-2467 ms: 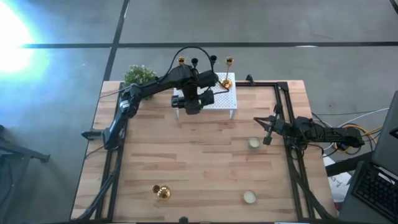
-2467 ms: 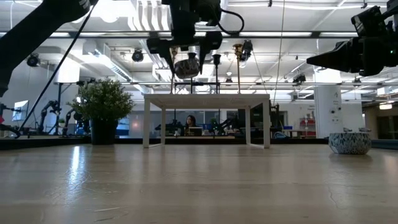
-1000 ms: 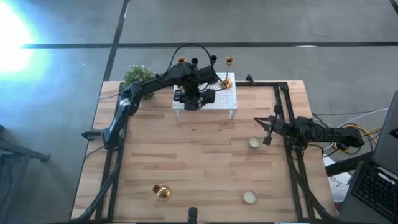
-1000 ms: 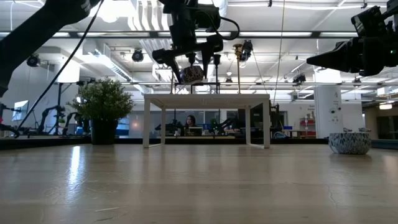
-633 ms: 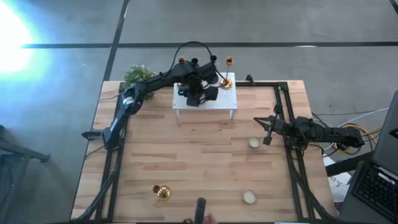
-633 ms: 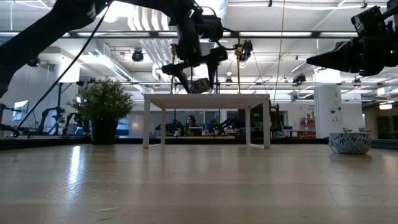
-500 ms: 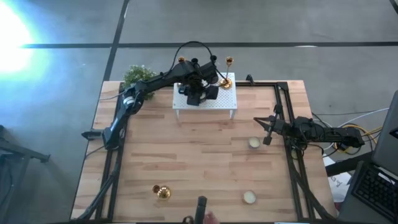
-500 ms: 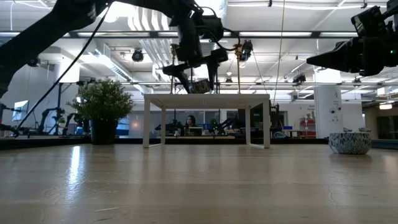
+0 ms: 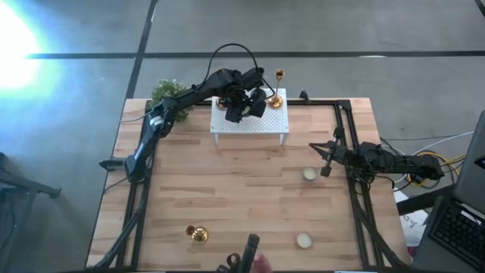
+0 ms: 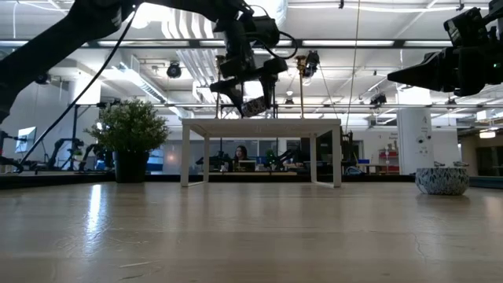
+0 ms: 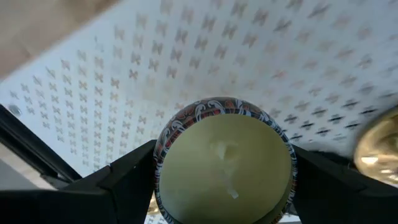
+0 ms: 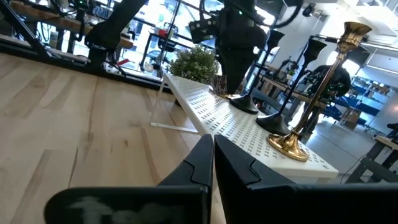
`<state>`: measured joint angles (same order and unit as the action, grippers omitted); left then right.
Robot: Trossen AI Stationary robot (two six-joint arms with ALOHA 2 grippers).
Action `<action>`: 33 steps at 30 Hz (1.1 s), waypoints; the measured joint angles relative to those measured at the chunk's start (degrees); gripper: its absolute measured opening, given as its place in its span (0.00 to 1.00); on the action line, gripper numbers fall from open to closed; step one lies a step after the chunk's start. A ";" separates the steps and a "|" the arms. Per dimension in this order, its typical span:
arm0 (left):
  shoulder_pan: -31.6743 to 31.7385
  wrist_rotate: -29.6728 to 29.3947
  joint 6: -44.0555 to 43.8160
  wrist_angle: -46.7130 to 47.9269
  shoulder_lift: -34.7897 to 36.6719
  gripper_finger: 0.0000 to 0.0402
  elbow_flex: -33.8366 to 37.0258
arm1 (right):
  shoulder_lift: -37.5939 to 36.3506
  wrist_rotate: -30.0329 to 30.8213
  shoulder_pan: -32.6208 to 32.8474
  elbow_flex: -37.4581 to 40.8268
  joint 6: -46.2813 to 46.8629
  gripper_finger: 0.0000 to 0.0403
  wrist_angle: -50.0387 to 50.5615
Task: Pick & Place candle stick holders
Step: Put the black scented candle on the shelf
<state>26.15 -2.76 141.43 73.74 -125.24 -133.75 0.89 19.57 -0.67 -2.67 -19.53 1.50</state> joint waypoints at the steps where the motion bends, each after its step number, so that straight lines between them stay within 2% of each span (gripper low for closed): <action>1: 0.02 -0.26 -0.04 -0.78 -0.22 0.77 0.02 | 0.01 -0.02 0.00 0.01 0.00 0.02 0.00; 6: 0.00 -2.98 -0.37 -4.28 -1.59 0.77 0.07 | 0.02 0.00 0.00 0.00 0.00 0.02 0.00; 15: 0.00 -4.76 -2.62 -3.68 -2.13 0.77 0.07 | 0.00 -0.02 0.00 0.00 0.00 0.02 0.00; 33: -0.02 -4.77 -5.40 -2.89 -2.11 0.78 0.87 | 0.02 -0.02 0.00 0.01 0.00 0.02 0.00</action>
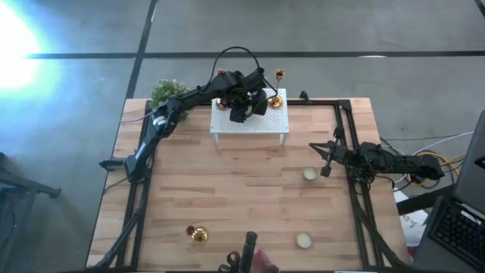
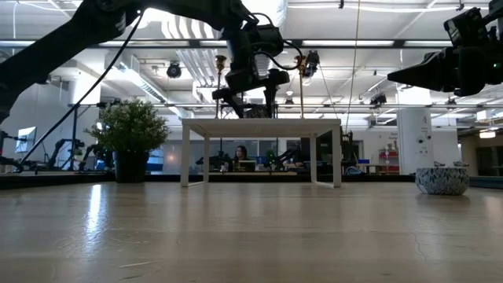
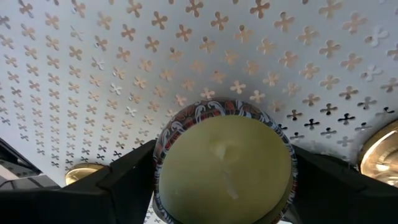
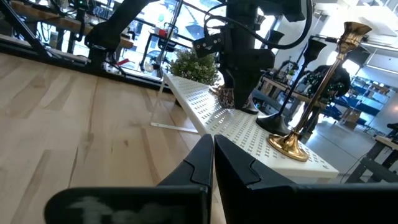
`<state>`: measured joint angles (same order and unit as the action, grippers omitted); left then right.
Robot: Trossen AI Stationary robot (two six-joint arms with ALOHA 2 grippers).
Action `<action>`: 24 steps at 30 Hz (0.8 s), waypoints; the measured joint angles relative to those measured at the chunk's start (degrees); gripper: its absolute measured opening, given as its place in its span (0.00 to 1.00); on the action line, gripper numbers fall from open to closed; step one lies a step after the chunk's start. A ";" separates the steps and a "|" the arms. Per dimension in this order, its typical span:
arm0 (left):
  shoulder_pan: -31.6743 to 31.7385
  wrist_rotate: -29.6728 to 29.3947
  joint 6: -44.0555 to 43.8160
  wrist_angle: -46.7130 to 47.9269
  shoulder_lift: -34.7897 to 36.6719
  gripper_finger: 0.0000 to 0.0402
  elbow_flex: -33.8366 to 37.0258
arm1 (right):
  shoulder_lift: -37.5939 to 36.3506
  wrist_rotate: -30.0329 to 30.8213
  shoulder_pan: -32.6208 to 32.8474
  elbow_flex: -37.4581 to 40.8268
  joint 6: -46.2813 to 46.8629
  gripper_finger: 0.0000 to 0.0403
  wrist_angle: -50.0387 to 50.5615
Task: Pick & Place candle stick holders
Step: Put the black scented candle on the shelf
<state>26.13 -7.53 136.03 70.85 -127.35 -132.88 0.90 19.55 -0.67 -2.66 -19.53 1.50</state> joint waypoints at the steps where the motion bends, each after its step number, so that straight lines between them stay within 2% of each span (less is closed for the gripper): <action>1: 0.00 0.02 0.00 -0.02 0.02 0.78 0.00 | -0.02 0.00 0.00 0.00 0.00 0.02 0.00; 24: -0.57 -0.01 -3.13 -3.53 0.54 0.82 0.07 | 0.00 0.02 0.00 0.00 0.00 0.02 0.00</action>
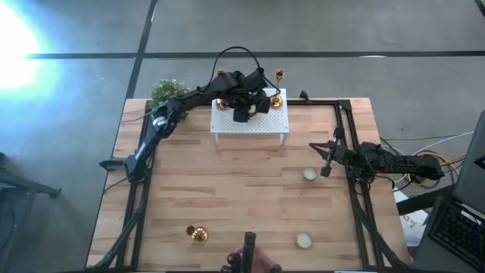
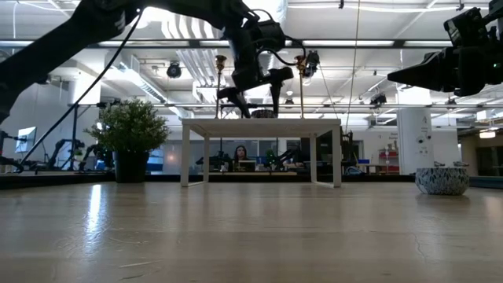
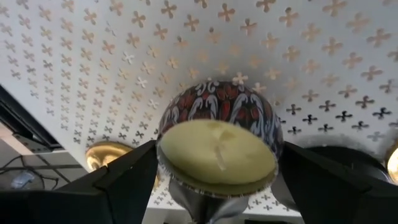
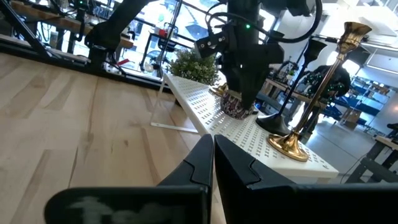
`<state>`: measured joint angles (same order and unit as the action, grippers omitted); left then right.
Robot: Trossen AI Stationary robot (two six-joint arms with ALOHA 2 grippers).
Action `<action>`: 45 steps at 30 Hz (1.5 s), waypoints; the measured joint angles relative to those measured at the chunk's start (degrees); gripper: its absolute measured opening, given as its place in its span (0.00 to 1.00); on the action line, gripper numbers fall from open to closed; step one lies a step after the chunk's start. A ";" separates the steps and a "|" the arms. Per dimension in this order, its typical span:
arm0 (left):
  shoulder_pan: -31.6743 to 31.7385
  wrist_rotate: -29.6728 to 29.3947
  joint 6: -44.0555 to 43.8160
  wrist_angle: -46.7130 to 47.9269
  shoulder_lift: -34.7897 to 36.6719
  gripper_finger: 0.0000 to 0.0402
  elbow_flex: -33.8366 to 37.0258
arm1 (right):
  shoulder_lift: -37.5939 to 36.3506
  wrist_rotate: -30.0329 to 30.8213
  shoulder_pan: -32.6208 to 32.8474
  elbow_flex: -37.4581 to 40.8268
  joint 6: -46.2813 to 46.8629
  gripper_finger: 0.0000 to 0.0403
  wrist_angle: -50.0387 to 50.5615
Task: Pick & Place candle stick holders
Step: Put the black scented candle on the shelf, then put the blue scented candle on the shelf
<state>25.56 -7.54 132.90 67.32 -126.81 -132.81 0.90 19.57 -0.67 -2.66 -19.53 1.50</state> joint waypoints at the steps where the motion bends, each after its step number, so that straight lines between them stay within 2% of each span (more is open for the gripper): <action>1: 0.00 -0.04 -0.02 0.04 0.18 0.82 0.00 | 0.00 -0.02 0.00 0.00 0.00 0.02 0.00; 45: -1.43 -3.31 -7.07 2.78 2.40 0.82 -1.51 | -0.01 0.00 0.00 -0.01 0.00 0.02 0.00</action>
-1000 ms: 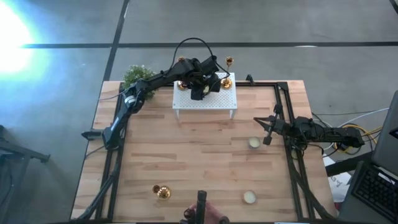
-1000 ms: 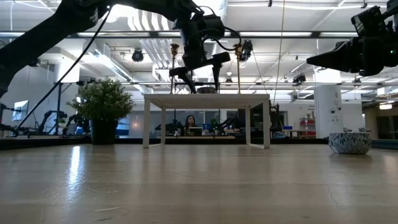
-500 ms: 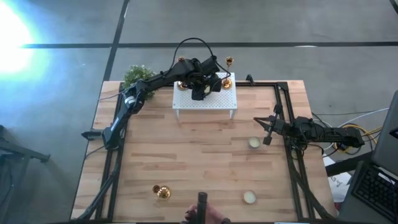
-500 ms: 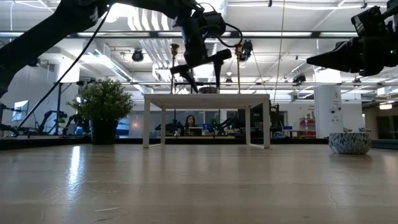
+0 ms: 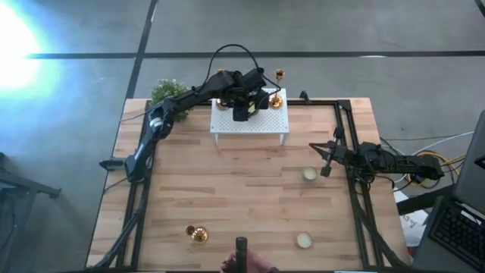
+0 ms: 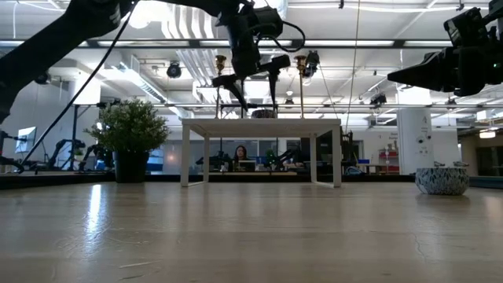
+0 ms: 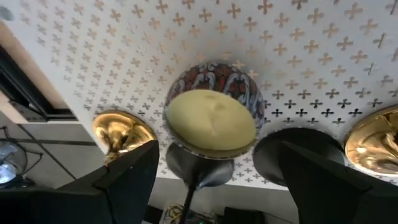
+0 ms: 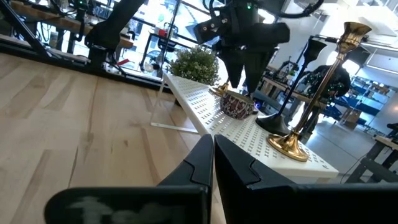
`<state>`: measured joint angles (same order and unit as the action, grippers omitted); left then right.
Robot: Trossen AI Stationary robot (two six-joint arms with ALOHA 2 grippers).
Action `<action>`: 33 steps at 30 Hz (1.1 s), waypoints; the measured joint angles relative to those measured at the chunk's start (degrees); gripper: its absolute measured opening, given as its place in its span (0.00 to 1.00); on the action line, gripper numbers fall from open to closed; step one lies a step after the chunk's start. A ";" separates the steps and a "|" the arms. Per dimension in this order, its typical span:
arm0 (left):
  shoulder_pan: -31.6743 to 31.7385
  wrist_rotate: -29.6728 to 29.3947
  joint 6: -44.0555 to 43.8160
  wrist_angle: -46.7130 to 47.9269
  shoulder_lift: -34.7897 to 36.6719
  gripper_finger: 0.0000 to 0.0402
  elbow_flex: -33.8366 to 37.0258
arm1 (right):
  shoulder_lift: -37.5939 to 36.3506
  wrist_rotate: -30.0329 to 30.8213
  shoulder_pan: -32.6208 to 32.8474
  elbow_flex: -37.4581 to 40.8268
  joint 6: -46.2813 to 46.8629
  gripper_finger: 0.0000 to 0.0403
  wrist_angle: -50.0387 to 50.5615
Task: Pick & Place candle stick holders
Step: Put the blue scented candle on the shelf
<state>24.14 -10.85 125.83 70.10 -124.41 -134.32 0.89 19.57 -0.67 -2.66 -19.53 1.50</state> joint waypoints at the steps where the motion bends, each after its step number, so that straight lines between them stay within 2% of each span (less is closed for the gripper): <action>1: -0.24 0.02 -0.04 0.16 0.35 0.82 0.00 | 0.01 -0.02 0.00 0.00 0.00 0.02 -0.01; 9: -5.29 0.10 -1.66 3.54 4.81 0.82 0.00 | 0.00 -0.01 0.00 0.00 0.00 0.02 -0.02; 12: -8.29 -0.13 -8.08 4.55 7.85 0.82 0.14 | 0.02 -0.04 0.02 0.00 0.00 0.02 -0.01; 14: -10.38 -0.01 -15.12 4.53 9.75 0.82 0.32 | 0.02 0.04 0.01 -0.01 0.00 0.02 -0.02; 16: -12.33 2.83 -23.80 4.37 11.46 0.82 0.41 | 0.00 0.00 0.00 -0.01 0.00 0.02 -0.02; 20: -15.37 9.16 -45.42 2.77 14.23 0.82 0.44 | 0.02 0.02 0.01 0.01 0.00 0.02 -0.02; 26: -17.25 14.07 -75.99 -3.24 16.81 0.82 0.46 | 0.00 0.02 0.00 0.00 0.00 0.02 0.00; 33: -17.28 14.60 -98.35 -12.18 16.67 0.82 0.48 | 0.00 0.00 0.00 0.00 0.00 0.02 0.00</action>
<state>6.85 3.75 27.48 57.91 -107.74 -133.84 0.89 19.57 -0.67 -2.66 -19.53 1.50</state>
